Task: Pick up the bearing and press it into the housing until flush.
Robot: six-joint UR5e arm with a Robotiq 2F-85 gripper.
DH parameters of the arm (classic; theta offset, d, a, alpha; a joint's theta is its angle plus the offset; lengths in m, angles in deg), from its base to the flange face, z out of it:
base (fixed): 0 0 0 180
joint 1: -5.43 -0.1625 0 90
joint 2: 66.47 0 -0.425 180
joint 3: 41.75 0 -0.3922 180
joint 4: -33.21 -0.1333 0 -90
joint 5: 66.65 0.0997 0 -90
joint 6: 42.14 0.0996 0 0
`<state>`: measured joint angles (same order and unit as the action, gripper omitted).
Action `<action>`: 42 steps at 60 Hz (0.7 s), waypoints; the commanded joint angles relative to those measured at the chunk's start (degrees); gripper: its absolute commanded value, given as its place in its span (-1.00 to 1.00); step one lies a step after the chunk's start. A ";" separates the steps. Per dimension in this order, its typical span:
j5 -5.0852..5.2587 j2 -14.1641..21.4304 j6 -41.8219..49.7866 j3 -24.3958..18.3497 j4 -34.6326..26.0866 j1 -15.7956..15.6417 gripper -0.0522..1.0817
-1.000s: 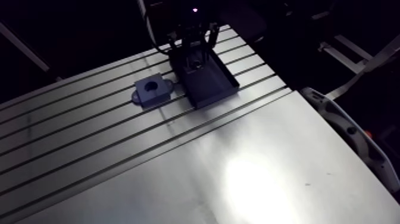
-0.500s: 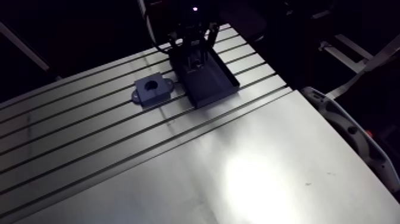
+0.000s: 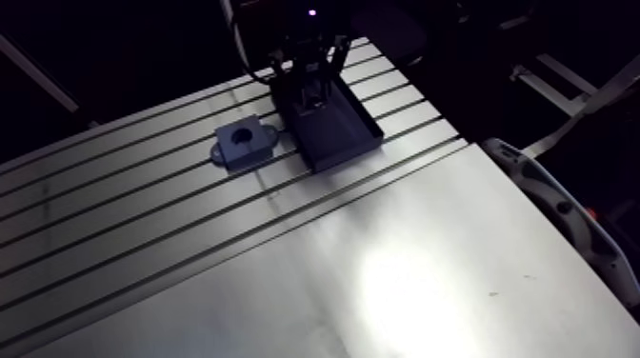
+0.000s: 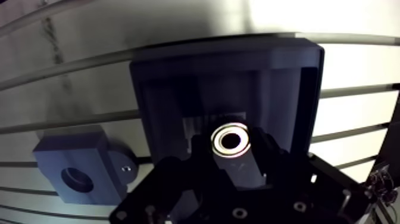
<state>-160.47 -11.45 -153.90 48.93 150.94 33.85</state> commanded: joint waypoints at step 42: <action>-0.09 -0.23 0.00 -0.18 0.00 -0.02 0.09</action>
<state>-160.54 -11.66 -153.90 48.82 150.94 33.83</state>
